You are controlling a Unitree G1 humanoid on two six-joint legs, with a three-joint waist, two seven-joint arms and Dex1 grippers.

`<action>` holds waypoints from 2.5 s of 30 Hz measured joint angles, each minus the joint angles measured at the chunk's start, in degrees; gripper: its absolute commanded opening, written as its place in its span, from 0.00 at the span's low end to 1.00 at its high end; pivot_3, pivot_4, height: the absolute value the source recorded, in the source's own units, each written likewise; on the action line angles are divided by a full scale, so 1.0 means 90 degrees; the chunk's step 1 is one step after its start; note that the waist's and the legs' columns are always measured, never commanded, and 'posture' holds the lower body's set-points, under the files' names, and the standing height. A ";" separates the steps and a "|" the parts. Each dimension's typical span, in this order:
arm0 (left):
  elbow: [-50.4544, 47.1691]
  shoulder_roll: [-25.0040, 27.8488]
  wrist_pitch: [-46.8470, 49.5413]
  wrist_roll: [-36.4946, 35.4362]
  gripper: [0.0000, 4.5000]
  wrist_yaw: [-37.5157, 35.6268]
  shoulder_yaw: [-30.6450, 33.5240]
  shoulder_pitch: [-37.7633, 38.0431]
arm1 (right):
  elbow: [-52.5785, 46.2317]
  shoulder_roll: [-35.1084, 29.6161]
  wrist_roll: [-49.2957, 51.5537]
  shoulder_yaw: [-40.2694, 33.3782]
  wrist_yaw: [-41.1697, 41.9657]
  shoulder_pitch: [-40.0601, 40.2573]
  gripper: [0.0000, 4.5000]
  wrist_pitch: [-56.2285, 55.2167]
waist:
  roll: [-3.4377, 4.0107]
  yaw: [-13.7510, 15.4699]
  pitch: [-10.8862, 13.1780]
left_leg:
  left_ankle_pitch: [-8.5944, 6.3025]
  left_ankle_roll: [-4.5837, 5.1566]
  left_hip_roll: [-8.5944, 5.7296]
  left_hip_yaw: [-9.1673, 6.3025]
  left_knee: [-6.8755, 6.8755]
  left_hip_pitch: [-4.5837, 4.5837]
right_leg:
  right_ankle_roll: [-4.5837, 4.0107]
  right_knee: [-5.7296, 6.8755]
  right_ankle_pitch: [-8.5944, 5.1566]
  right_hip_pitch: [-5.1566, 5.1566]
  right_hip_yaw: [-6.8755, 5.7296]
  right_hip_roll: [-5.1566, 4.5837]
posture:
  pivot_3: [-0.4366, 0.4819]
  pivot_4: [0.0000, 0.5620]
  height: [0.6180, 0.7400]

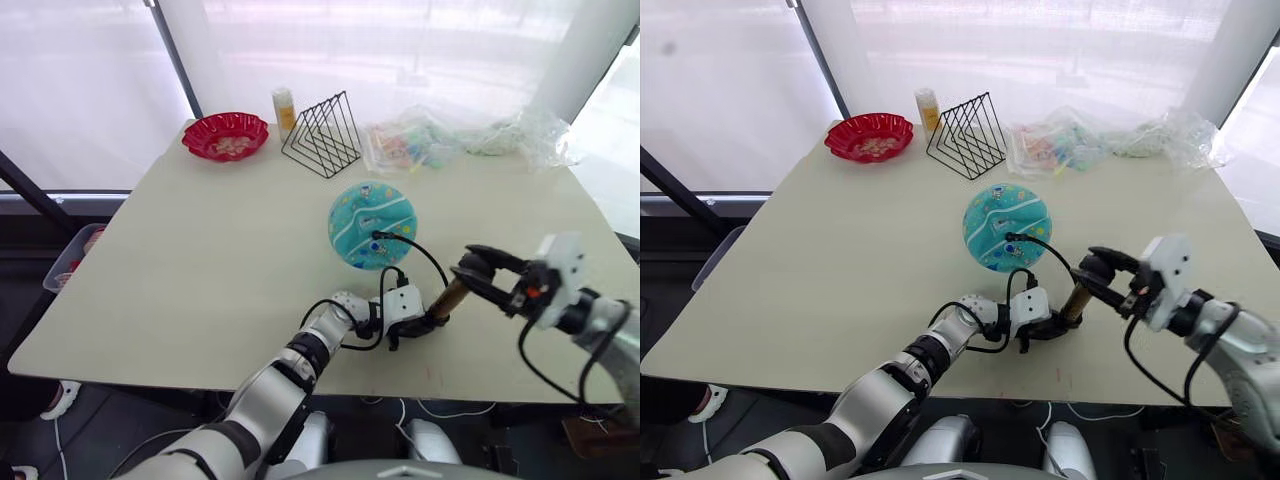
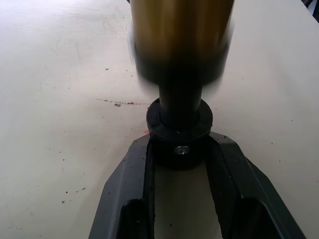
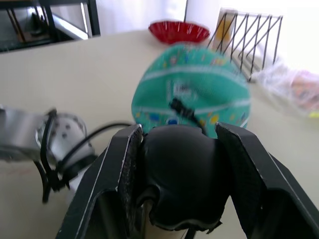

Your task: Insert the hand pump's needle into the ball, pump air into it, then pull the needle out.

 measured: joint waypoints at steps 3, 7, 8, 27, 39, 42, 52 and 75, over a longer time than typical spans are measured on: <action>0.0005 0.0004 0.0021 0.0000 0.24 0.0020 0.0001 -0.0001 | 0.0005 0.0035 -0.0134 -0.0017 0.0044 0.0041 0.42 -0.0223 | 0.0003 -0.0001 -0.0004 | -0.0001 -0.0002 -0.0002 -0.0008 0.0000 0.0004 | 0.0000 0.0004 0.0000 0.0003 0.0000 0.0004 | 0.48 0.27 1.00; -0.0011 -0.0013 -0.0013 -0.0002 0.24 -0.0011 0.0007 -0.0023 | -0.0077 -0.0198 0.0590 -0.0484 0.0191 -0.0076 0.42 0.0362 | 0.0047 0.0003 0.0028 | 0.0001 0.0000 -0.0007 -0.0010 0.0003 -0.0003 | 0.0000 0.0004 0.0000 -0.0001 0.0001 0.0000 | 0.48 0.27 1.00; -0.0027 -0.0022 -0.0027 -0.0003 0.24 -0.0035 0.0018 -0.0032 | -0.0099 -0.0354 0.0873 -0.0649 0.0232 -0.0210 0.42 0.0622 | 0.0067 0.0007 0.0044 | 0.0005 0.0008 -0.0011 -0.0010 0.0004 -0.0009 | -0.0001 0.0003 0.0001 -0.0004 0.0001 -0.0004 | 0.48 0.27 1.00; -0.0094 -0.0122 -0.0103 -0.0013 0.24 -0.0164 0.0031 -0.0105 | 0.0020 -0.2855 0.3978 -0.2512 0.0254 -0.2539 0.42 0.3575 | 0.0073 0.0113 0.0138 | 0.0017 0.0021 -0.0064 -0.0011 0.0021 -0.0117 | -0.0021 0.0009 0.0023 -0.0101 0.0007 -0.0055 | 0.48 0.27 1.00; -0.0036 -0.0029 -0.0071 -0.0003 0.24 -0.0094 0.0020 -0.0074 | -0.0835 -0.1137 0.2003 -0.1768 0.0163 -0.0941 0.42 0.1923 | 0.0018 0.0078 0.0088 | 0.0016 0.0018 -0.0064 -0.0054 0.0013 -0.0051 | 0.0009 0.0018 0.0003 -0.0058 0.0012 -0.0017 | 0.48 0.27 1.00; 0.0016 -0.0016 -0.0039 -0.0001 0.24 -0.0066 0.0020 -0.0043 | -0.0550 -0.0397 0.1039 -0.0826 0.0154 -0.0599 0.42 0.1077 | -0.0005 0.0077 0.0043 | 0.0016 0.0015 -0.0064 -0.0080 0.0000 -0.0014 | 0.0006 0.0017 0.0001 -0.0035 0.0014 0.0001 | 0.48 0.27 1.00; 0.0041 -0.0006 -0.0012 -0.0002 0.24 -0.0033 0.0030 -0.0028 | 0.0329 0.0217 -0.0072 0.0028 0.0247 -0.0591 0.42 0.0075 | 0.0037 0.0073 -0.0010 | 0.0016 0.0013 -0.0069 -0.0124 -0.0002 -0.0002 | 0.0002 0.0017 0.0001 -0.0031 0.0034 0.0035 | 0.48 0.27 1.00; 0.0001 -0.0124 -0.0146 -0.0002 0.24 -0.0012 0.0020 -0.0131 | -0.0193 -0.2713 0.4007 -0.2756 -0.0093 -0.2413 0.42 0.3814 | 0.0081 0.0121 0.0127 | 0.0019 0.0016 -0.0139 -0.0124 0.0019 -0.0091 | -0.0014 0.0016 0.0028 -0.0099 0.0036 -0.0039 | 0.48 0.27 1.00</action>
